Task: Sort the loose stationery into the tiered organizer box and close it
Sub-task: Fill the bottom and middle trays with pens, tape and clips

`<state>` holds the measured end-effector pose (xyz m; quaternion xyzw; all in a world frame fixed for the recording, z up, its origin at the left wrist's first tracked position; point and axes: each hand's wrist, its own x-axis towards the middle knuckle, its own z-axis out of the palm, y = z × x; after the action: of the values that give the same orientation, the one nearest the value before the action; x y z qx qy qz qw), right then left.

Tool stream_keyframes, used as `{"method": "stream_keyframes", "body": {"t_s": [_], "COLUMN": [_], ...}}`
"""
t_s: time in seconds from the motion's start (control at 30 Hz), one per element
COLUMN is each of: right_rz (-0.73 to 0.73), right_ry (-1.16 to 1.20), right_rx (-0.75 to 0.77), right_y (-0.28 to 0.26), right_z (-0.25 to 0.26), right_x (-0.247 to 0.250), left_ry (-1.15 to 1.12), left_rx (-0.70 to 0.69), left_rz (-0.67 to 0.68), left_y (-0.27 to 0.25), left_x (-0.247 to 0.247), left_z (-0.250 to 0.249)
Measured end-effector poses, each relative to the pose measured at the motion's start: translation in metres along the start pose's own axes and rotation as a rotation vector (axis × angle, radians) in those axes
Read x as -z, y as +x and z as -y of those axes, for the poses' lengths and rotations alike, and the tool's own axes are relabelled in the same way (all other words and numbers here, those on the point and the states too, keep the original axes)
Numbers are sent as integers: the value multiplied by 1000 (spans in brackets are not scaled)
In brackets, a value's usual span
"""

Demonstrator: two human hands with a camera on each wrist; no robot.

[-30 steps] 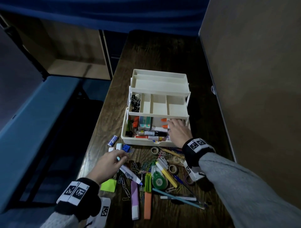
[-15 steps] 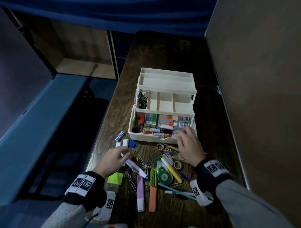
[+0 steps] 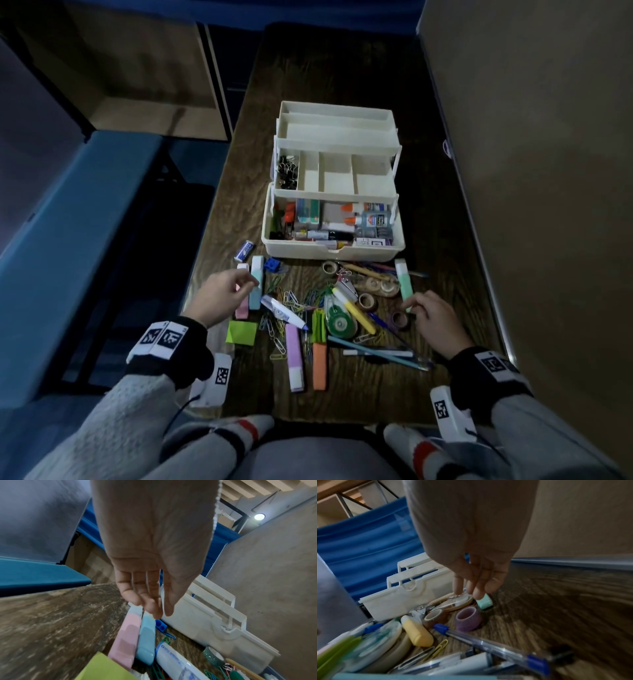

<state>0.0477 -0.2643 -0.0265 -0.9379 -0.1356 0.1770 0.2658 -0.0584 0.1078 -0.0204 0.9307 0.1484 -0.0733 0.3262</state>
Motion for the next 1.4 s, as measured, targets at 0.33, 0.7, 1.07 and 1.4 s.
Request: {"method": "stream_keyframes", "body": {"t_s": [0.33,0.7,1.07,1.4], "right_rz": [377,215,229,270], "right_ry": [-340,-359,-432,-461], "right_rx": [97,107,68,102], "right_y": [-37,-18,-1,4], "right_z": [4,-3,-3,9], "right_x": [-20,-30,-14,-12], "left_ry": [17,-12,-5,559], "left_rx": [-18,-8,-3,-399], "left_rz": [29,47,-56,204], "left_y": [-3,-4,-16,13], "left_x": [-5,-3,1,-47], "left_z": [-8,-6,10,-35]}}
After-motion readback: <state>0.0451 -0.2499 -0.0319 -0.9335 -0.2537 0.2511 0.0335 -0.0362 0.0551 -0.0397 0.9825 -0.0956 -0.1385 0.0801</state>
